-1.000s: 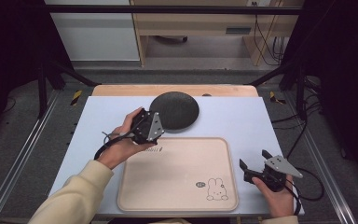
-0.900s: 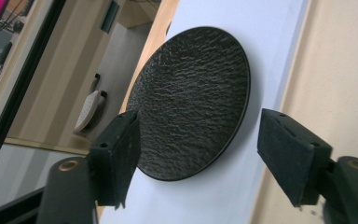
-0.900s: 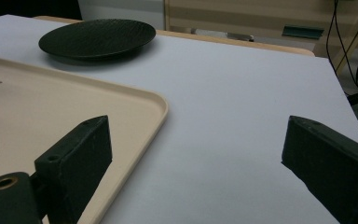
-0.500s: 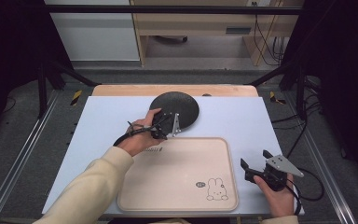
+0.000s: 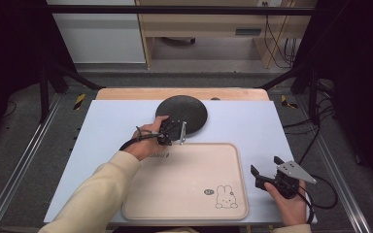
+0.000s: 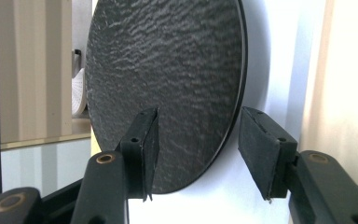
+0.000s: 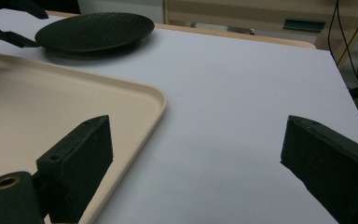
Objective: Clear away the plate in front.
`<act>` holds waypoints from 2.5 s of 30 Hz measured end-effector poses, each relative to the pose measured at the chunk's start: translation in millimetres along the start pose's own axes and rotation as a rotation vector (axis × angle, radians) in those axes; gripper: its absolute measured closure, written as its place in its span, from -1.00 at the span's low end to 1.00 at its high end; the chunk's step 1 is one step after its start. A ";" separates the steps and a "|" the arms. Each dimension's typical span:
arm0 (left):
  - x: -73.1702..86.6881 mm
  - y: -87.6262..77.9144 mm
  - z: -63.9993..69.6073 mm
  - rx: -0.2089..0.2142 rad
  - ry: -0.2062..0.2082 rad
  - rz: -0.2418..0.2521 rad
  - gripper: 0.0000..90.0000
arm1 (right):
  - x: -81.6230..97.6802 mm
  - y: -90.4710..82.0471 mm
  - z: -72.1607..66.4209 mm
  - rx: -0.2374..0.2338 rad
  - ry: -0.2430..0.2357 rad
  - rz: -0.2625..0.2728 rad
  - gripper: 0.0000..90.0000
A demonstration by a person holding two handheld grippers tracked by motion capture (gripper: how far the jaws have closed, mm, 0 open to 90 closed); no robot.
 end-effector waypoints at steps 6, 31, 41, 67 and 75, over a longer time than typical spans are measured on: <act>12.3 2.8 -0.7 -0.031 0.060 -0.010 0.08 | 0.0 0.6 0.1 0.001 -0.001 0.001 -0.80; 16.2 23.7 9.4 -0.104 0.202 -0.010 0.34 | 0.7 0.6 0.5 0.002 0.002 -0.007 -0.79; 11.4 32.0 10.3 -0.155 0.229 -0.026 0.51 | 1.0 1.0 0.3 0.002 -0.002 -0.009 -0.78; 1.4 10.9 16.1 -0.279 0.218 0.014 0.89 | 2.5 3.3 0.9 0.006 -0.006 -0.017 -0.76; 4.4 -5.9 32.0 -0.295 0.259 0.051 0.87 | 2.4 3.4 1.3 0.008 -0.009 -0.014 -0.75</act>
Point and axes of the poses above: each handheld gripper's, and its own axes: y roughly forward along the jaws, x roughly out of its underside, z roughly to its right, the point moved 5 cm from there along y, roughly forward along the jaws, and after that the axes turned 15 degrees about x, right-handed, at the moved point
